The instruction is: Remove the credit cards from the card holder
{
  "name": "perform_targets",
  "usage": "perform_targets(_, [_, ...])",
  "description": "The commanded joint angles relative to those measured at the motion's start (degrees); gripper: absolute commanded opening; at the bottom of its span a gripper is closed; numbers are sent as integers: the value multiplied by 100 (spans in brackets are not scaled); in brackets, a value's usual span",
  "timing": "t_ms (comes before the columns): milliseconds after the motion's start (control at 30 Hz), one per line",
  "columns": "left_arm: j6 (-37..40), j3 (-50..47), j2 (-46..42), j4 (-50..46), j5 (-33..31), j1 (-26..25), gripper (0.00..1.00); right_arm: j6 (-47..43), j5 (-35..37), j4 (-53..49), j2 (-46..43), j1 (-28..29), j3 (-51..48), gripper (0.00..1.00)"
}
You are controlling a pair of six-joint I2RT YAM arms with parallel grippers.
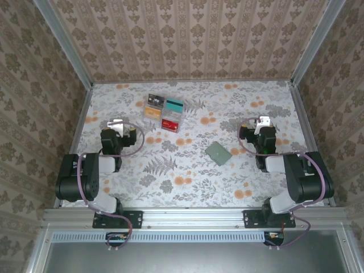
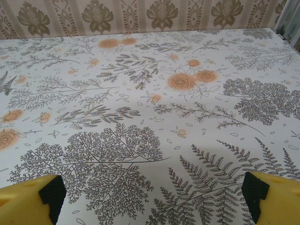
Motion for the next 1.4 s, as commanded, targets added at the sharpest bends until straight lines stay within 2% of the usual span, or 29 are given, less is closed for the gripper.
perform_targets(0, [-16, 127, -7, -17, 111, 51, 100, -37, -74, -36, 47, -16, 99, 99])
perform_targets(700, [-28, 118, -6, 3, 147, 69, 100, -37, -80, -38, 43, -20, 100, 100])
perform_targets(933, [-238, -132, -364, 143, -408, 70, 100, 0, 43, -80, -172, -20, 59, 100])
perform_targets(1067, [-276, 66, -1130, -857, -498, 70, 100, 59, 252, -852, -1012, -16, 122, 100])
perform_targets(1167, [-407, 297, -1735, -1701, -496, 60, 100, 209, 411, -1829, -1749, 1, 333, 100])
perform_targets(1300, [-915, 842, -2430, -3202, -401, 3, 100, 928, 519, -3710, -2481, 28, 1032, 100])
perform_targets(1367, [-1355, 1115, -2654, -3891, -263, -24, 100, 1519, 543, -4785, -2543, 28, 1521, 100])
